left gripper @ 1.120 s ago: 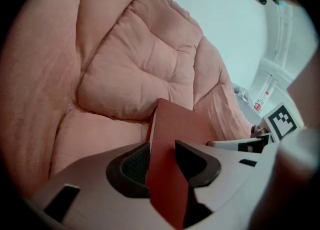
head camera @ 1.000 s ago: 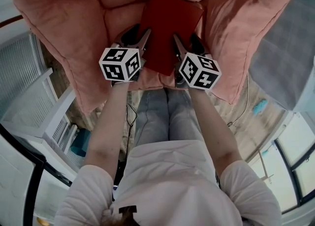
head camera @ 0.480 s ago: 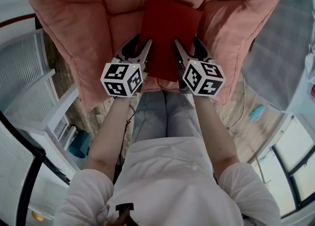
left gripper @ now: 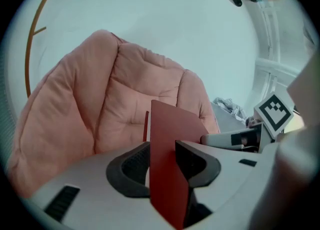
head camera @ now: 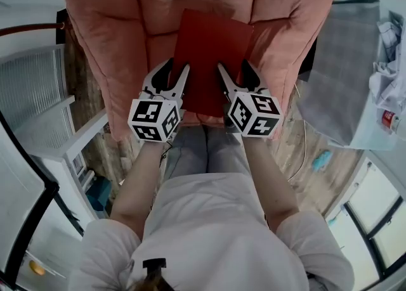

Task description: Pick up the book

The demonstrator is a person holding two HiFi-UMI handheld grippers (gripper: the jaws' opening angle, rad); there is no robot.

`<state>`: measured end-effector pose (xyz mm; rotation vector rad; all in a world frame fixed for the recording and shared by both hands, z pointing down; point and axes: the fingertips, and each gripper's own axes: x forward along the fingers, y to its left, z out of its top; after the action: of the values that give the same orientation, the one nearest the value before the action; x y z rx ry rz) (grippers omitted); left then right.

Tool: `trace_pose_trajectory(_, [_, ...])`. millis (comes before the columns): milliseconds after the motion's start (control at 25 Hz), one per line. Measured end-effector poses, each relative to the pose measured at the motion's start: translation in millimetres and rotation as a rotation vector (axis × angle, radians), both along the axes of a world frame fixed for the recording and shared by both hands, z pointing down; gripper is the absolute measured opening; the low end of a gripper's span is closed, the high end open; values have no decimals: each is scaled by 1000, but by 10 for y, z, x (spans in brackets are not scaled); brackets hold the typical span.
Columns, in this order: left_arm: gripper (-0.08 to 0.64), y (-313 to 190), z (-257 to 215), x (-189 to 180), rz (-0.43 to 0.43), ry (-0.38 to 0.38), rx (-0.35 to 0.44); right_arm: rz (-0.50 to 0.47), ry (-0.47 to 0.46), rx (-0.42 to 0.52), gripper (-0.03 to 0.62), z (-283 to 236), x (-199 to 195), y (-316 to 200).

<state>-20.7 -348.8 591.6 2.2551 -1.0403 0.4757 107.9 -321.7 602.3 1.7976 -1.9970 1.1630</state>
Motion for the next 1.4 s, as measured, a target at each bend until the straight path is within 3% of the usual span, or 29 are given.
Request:
trace_pose_trajectory(640, [156, -99, -1269, -36, -44, 24, 161, -40, 23, 153, 307, -1266, -25, -176])
trace_pose_trajectory(1400, [156, -307, -2273, -19, -68, 82, 339, -48, 61, 323, 307, -2310, -2, -440])
